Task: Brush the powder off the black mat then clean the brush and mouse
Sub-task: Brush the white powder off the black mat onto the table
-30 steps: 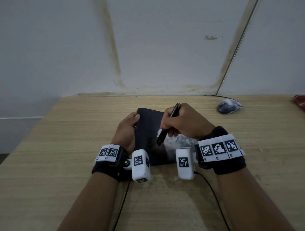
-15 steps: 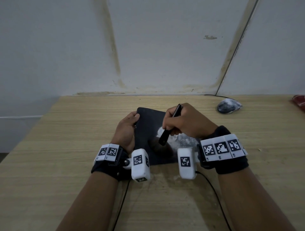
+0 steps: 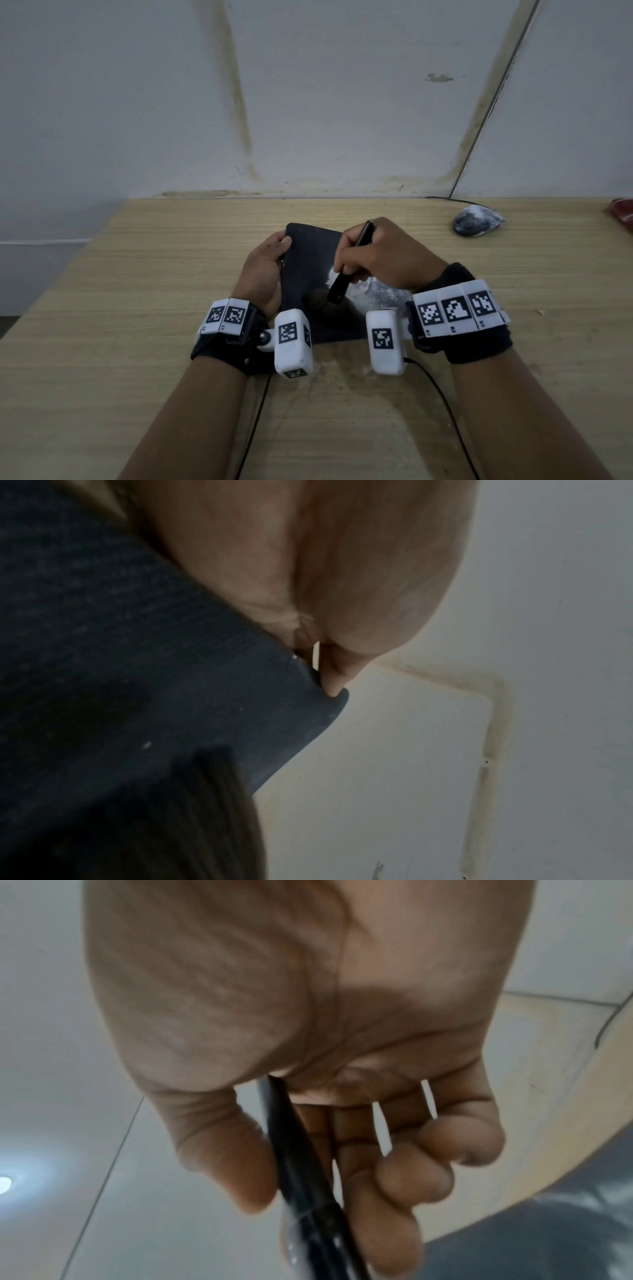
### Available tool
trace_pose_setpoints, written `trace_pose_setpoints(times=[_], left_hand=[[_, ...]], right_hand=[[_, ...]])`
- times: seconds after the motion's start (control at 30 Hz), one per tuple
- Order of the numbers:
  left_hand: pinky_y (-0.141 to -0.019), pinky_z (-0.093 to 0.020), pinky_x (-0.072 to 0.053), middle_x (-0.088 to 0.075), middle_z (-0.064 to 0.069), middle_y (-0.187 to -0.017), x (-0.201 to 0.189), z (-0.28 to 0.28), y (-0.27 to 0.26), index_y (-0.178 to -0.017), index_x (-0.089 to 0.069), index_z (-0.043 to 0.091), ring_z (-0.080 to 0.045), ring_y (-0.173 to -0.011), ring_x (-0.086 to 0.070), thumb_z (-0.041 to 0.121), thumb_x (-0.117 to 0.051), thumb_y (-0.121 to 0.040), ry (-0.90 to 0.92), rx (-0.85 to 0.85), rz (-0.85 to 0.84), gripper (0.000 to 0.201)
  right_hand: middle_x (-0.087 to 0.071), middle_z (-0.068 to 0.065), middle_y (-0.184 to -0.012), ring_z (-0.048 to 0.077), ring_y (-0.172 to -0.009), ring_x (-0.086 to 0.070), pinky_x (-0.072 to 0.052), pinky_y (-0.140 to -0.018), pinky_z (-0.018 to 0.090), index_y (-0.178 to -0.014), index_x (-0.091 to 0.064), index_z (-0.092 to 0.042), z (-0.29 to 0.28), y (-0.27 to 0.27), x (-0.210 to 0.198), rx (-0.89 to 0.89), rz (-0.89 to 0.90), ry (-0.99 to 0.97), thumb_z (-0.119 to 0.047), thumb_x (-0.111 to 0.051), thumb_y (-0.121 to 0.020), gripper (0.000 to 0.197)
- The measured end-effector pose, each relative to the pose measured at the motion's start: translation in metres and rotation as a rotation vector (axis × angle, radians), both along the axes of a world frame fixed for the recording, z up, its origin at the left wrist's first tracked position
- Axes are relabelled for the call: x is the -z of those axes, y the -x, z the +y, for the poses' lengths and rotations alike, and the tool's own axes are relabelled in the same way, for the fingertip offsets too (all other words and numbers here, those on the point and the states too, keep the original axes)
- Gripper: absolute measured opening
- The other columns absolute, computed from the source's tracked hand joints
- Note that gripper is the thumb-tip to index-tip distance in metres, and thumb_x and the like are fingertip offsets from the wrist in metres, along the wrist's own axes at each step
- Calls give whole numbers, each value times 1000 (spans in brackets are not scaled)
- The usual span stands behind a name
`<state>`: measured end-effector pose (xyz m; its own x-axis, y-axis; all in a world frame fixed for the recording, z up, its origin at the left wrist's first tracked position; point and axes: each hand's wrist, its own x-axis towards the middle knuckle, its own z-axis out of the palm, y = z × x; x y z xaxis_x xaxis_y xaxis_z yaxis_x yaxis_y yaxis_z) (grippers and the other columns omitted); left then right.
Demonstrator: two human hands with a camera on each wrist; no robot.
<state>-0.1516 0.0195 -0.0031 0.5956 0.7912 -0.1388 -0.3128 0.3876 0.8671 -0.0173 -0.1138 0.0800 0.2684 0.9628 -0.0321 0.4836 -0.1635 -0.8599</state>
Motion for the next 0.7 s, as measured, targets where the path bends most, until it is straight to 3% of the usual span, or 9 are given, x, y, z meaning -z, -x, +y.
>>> trace_pose_setpoints(times=[0.07,0.17,0.23,0.27,0.33,0.43,0.57,0.7], left_hand=[[-89,-44,-49,-69,-15,-95,-1,-1,0,-104,-65,6,-28,-88,-64,10,-43,-101,-7,3,6,23],[-83,-40,-52,-70,-14,-96,-3,-2,-1,-109,-64,4,-25,-84,-67,10,-42,-102,-24,25,9,24],[-80,-38,-55,-72,-13,-94,-4,-1,0,-109,-64,5,-24,-83,-68,10,-42,-102,-28,24,12,24],[-78,-37,-55,-72,-12,-92,-4,-1,1,-107,-65,6,-23,-81,-69,11,-43,-102,-27,21,17,23],[-79,-38,-54,-70,-14,-93,-3,-1,2,-106,-65,6,-26,-83,-67,11,-43,-101,-15,18,20,23],[-89,-45,-49,-66,-20,-101,-2,-2,1,-110,-63,3,-31,-89,-63,11,-43,-100,-2,11,12,24],[-87,-44,-49,-67,-20,-99,-3,-1,1,-107,-64,4,-31,-87,-63,11,-42,-101,-17,13,19,24],[-79,-39,-53,-70,-13,-92,-2,-1,3,-104,-65,7,-26,-83,-65,11,-42,-102,-26,24,33,24]], right_hand=[[-66,-3,-56,11,-52,-59,-47,-54,22,-72,-71,3,2,3,3,-18,-52,54,-4,-64,-83,16],[-70,14,-66,16,-56,-59,-52,-62,36,-63,-69,-3,0,-6,6,121,-167,68,-13,-67,-79,18],[-70,22,-72,21,-58,-58,-51,-62,38,-63,-67,1,-1,-10,5,175,-128,9,-14,-66,-74,19],[-69,23,-71,21,-57,-57,-48,-57,35,-63,-66,3,-2,-10,3,179,-76,-39,-12,-64,-74,19],[-67,12,-60,17,-52,-57,-43,-51,23,-64,-66,6,0,-5,0,160,30,-132,-2,-61,-78,17],[-66,-1,-57,15,-52,-58,-43,-49,18,-75,-72,5,3,6,0,50,62,-144,2,-61,-83,14],[-73,4,-65,15,-55,-63,-50,-56,24,-77,-76,-7,8,9,8,12,-79,14,-10,-66,-84,13],[-71,19,-66,22,-54,-62,-50,-55,31,-69,-71,0,3,-3,7,204,-107,-49,-14,-66,-79,18]])
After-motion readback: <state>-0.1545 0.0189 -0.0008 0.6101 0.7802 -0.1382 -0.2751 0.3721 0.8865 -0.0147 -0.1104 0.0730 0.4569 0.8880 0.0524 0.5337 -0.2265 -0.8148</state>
